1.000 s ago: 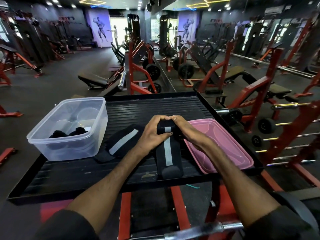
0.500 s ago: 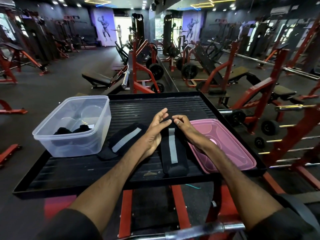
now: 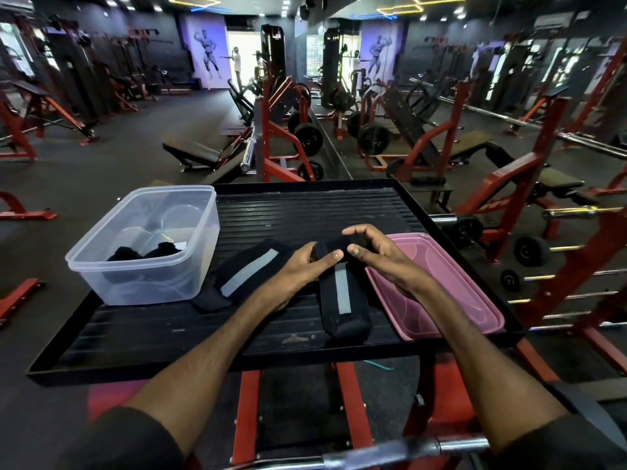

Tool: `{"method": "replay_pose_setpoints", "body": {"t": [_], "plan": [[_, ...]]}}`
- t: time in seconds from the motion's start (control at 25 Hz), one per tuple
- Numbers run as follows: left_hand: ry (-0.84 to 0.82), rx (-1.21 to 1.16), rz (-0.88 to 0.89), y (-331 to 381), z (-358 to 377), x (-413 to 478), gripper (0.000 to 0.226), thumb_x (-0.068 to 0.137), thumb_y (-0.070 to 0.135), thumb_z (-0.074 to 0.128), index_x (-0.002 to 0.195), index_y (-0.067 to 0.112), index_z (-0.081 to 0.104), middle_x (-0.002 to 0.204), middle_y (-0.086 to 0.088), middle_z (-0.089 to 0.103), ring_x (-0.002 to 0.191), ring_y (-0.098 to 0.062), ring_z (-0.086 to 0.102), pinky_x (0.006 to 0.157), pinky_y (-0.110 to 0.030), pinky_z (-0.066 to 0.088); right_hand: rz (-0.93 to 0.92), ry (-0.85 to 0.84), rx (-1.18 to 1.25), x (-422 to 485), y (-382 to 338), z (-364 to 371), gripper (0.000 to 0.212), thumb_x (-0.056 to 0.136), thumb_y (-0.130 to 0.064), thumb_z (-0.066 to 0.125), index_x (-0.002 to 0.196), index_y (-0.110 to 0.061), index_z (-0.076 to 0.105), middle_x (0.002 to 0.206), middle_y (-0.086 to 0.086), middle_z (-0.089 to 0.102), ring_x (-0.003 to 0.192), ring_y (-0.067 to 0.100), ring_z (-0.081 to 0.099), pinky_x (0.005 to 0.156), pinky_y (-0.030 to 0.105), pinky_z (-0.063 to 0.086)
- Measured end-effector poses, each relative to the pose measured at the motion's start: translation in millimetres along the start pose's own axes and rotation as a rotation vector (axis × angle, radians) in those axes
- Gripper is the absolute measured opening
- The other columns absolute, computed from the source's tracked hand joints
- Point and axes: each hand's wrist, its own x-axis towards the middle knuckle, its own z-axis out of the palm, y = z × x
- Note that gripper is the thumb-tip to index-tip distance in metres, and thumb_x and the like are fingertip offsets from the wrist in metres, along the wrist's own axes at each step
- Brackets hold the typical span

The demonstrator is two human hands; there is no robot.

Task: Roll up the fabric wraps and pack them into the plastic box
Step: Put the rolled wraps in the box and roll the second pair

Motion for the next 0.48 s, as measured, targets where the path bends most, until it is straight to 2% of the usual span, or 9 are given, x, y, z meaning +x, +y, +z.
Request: {"method": "replay_pose_setpoints", "body": {"t": [0.08,0.12,0.2,0.28,0.36,0.4,0.48], "plan": [[0.054,-0.025,0.079,-7,-3,0,0.031,0.088,0.023,0.076,0.117,0.017,0.064,0.097,0.011,0.073,0.088,0.007,0.069,0.075,-0.013,0.051,0.017,-0.018,0.046,0,0,-3,0.034,0.095,-0.005,0.066,0.128,-0.013,0.06,0.103,-0.009,0.06,0.092,0.0,0.057,0.085,0.021,0.049],[0.069,-0.017,0.105,-9,-4,0,0.034,0.084,0.019,0.081,0.114,0.018,0.065,0.096,0.011,0.074,0.091,0.003,0.07,0.078,-0.015,0.052,0.041,-0.032,0.108,0,0,-4,0.035,0.092,-0.002,0.069,0.124,-0.013,0.062,0.101,-0.008,0.06,0.088,0.001,0.055,0.081,0.02,0.048],[0.089,0.051,0.15,-11,-6,1,0.041,0.077,0.017,0.087,0.113,0.021,0.065,0.1,0.011,0.075,0.099,-0.003,0.07,0.088,-0.02,0.054,0.124,-0.046,0.305,1,-7,-6,0.036,0.086,-0.002,0.074,0.118,-0.017,0.067,0.11,0.001,0.065,0.087,0.01,0.053,0.07,0.022,0.045],[0.093,0.115,0.2,-9,-5,0,0.05,0.073,0.02,0.09,0.117,0.021,0.064,0.107,0.009,0.073,0.105,-0.004,0.069,0.096,-0.025,0.053,0.249,0.044,0.492,6,-13,-3,0.029,0.088,-0.008,0.07,0.114,-0.021,0.067,0.116,0.004,0.069,0.086,0.013,0.057,0.062,0.024,0.045],[0.101,0.158,0.247,-8,-5,0,0.056,0.07,0.022,0.091,0.119,0.022,0.063,0.112,0.008,0.071,0.109,-0.004,0.067,0.101,-0.028,0.052,0.364,0.132,0.433,8,-17,1,0.018,0.096,-0.024,0.063,0.113,-0.025,0.063,0.107,-0.001,0.068,0.086,0.01,0.06,0.066,0.026,0.047],[0.104,0.164,0.272,-9,-4,0,0.058,0.069,0.023,0.092,0.12,0.023,0.064,0.114,0.007,0.071,0.111,-0.006,0.066,0.102,-0.03,0.051,0.392,0.112,0.315,7,-16,3,0.021,0.096,-0.038,0.061,0.112,-0.025,0.063,0.101,-0.002,0.064,0.084,0.009,0.057,0.068,0.027,0.044],[0.125,0.154,0.304,-8,-3,0,0.059,0.068,0.022,0.093,0.119,0.024,0.065,0.117,0.008,0.07,0.112,-0.008,0.066,0.102,-0.031,0.051,0.397,-0.017,0.124,4,-10,4,0.052,0.087,-0.068,0.058,0.108,-0.021,0.063,0.091,0.005,0.054,0.075,0.01,0.049,0.069,0.028,0.038]]}}
